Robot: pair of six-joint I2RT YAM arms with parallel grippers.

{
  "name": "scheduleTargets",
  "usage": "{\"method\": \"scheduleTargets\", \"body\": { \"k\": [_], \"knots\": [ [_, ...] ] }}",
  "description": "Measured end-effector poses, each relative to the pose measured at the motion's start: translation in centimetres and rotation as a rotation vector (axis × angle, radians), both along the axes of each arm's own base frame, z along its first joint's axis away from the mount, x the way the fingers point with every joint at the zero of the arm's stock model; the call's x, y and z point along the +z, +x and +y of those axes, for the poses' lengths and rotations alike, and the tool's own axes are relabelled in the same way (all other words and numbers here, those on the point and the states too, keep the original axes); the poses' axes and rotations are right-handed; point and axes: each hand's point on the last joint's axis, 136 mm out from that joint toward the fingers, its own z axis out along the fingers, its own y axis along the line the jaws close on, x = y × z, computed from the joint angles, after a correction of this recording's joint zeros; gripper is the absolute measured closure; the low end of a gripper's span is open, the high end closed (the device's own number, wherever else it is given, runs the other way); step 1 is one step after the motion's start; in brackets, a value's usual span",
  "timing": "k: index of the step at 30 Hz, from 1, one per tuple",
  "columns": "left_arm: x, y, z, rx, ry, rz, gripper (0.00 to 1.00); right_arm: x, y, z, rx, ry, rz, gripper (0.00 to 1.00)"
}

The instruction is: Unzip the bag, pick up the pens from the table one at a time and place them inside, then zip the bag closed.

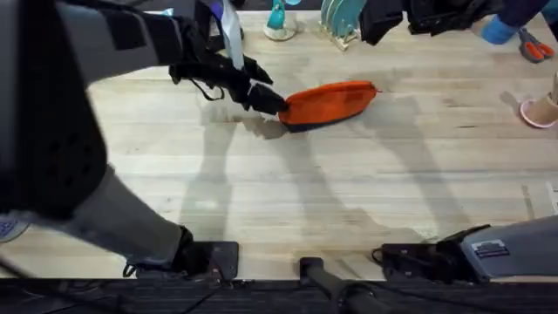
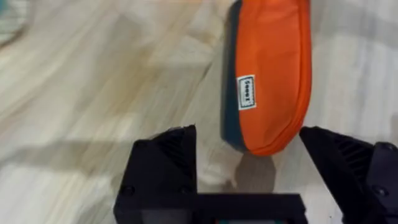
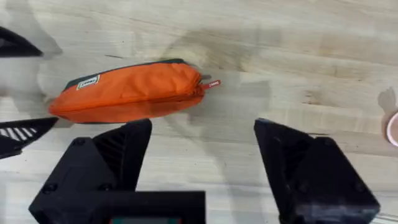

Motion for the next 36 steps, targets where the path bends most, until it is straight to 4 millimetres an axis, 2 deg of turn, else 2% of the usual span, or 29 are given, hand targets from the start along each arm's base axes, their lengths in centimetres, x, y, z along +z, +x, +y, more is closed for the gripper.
{"method": "scheduleTargets", "body": {
  "k": [2,6,11,16,20,25,28,36],
  "knots": [
    [1.2,0.2,0.4,0.027,0.042,-0.033,0.004,0.0,0.0,0.0,0.000,0.000,0.000,0.006],
    [4.8,-0.3,1.2,0.077,0.115,-0.119,0.003,-0.1,-0.2,-0.1,0.000,-0.003,0.008,0.006],
    [8.6,-1.1,3.2,0.202,0.202,-0.182,0.006,-0.1,-0.4,0.5,0.015,-0.004,0.012,0.005],
    [11.1,-2.7,5.4,0.380,0.261,-0.156,0.006,-0.9,-3.0,1.7,0.075,-0.037,0.098,0.005],
    [12.8,-4.4,6.3,0.465,0.264,-0.139,0.006,-1.1,-4.4,3.2,0.131,-0.053,0.128,0.006],
    [14.4,-6.3,7.5,0.548,0.275,-0.144,0.006,0.1,-5.7,5.1,0.207,-0.044,0.091,0.006],
    [14.9,-7.0,8.1,0.594,0.284,-0.141,0.006,1.1,-6.3,5.4,0.229,-0.033,0.062,0.005],
    [14.2,-8.3,8.7,0.629,0.310,-0.081,0.006,1.6,-6.5,5.3,0.229,-0.027,0.048,0.005]
  ]
}}
